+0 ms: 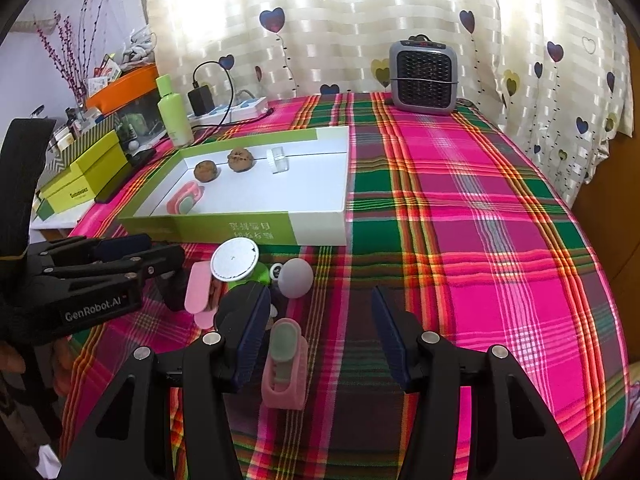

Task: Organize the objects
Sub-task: 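Grasp the black rectangular device with the left gripper while the right gripper grasps the pink-and-green bottle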

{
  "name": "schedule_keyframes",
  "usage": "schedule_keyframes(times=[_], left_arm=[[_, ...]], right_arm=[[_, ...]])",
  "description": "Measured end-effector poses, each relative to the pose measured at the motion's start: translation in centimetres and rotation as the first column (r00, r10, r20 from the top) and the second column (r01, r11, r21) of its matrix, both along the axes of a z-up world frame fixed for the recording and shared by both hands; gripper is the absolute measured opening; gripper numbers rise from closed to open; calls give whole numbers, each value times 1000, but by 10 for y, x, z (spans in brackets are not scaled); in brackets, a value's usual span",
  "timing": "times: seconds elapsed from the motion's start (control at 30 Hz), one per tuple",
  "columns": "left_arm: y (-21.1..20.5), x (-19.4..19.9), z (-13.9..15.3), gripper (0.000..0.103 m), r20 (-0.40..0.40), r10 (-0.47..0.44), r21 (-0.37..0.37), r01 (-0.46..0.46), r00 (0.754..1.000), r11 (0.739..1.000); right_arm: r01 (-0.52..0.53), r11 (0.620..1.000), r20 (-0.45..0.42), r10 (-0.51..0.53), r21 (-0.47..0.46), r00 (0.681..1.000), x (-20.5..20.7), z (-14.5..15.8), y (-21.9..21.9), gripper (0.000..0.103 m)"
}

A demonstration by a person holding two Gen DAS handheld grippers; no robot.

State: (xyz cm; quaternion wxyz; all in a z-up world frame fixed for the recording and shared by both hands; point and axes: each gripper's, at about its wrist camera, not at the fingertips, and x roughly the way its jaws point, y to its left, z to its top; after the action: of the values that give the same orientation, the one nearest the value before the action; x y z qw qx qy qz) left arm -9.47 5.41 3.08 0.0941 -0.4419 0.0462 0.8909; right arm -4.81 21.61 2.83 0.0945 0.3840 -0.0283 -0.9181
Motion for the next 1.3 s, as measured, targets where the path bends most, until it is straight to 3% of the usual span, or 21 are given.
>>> schedule_keyframes(times=[0.4,0.6,0.83,1.3], left_arm=[[-9,6,5,47,32,-6,-74,8,999,997],[-19,11,5,47,69,-8,-38,11,998,999],[-22,22,5,48,46,1,-57,1,999,998],[-20,26,-3,48,68,4,7,-5,998,1000]], right_arm=[[-17,1000,1,17,-26,1000,2,-1,-1,53],[-34,999,4,34,-32,999,2,-2,-4,53],[-49,998,6,49,-43,999,5,-3,-5,53],[-113,993,21,114,-37,993,14,-4,-10,53]])
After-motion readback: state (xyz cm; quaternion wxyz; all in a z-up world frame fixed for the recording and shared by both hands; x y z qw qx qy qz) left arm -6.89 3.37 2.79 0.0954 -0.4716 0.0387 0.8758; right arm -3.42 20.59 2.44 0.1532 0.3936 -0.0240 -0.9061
